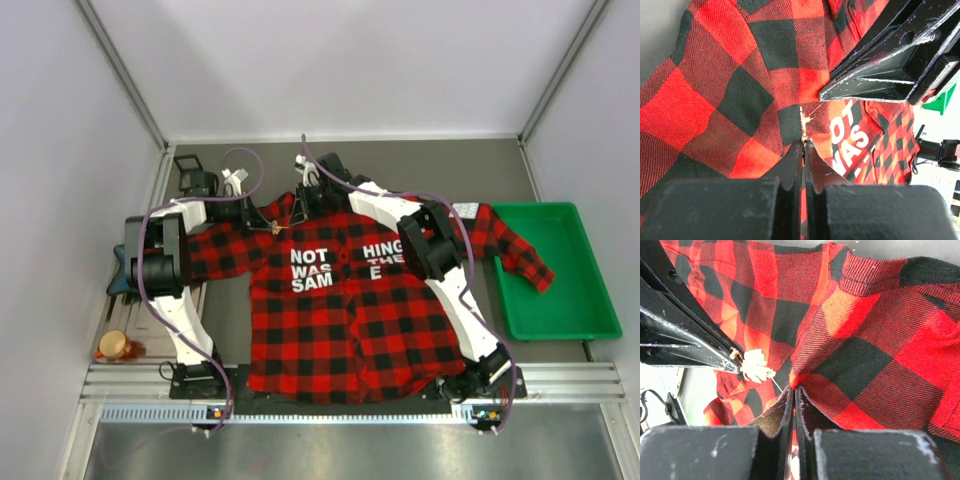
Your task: Pin the brooch onto the clothing
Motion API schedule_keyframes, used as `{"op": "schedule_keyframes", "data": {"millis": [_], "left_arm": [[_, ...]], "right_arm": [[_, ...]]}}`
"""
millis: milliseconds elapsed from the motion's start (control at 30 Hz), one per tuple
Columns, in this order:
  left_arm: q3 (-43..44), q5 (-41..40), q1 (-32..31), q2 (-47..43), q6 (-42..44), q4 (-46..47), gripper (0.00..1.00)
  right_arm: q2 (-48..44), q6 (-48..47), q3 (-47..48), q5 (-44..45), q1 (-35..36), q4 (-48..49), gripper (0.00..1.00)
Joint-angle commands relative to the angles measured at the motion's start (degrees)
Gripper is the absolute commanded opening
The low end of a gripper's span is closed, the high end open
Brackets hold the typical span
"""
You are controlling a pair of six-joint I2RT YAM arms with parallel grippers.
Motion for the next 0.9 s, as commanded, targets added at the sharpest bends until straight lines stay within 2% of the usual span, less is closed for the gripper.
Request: {"op": "schedule_keyframes", "data": {"millis": [0, 867], "left_arm": [[2.0, 2.0, -0.9, 0.8, 0.6, 0.7, 0.0], [2.1, -0.9, -0.9, 0.2, 2.5, -1.2, 0.0]], "right_arm": [[-4.8, 0.6, -0.3, -1.9, -0.3, 2.8, 0.0], [-6.2, 0.6, -2.2, -1.5, -1.2, 3.5, 0.0]]}}
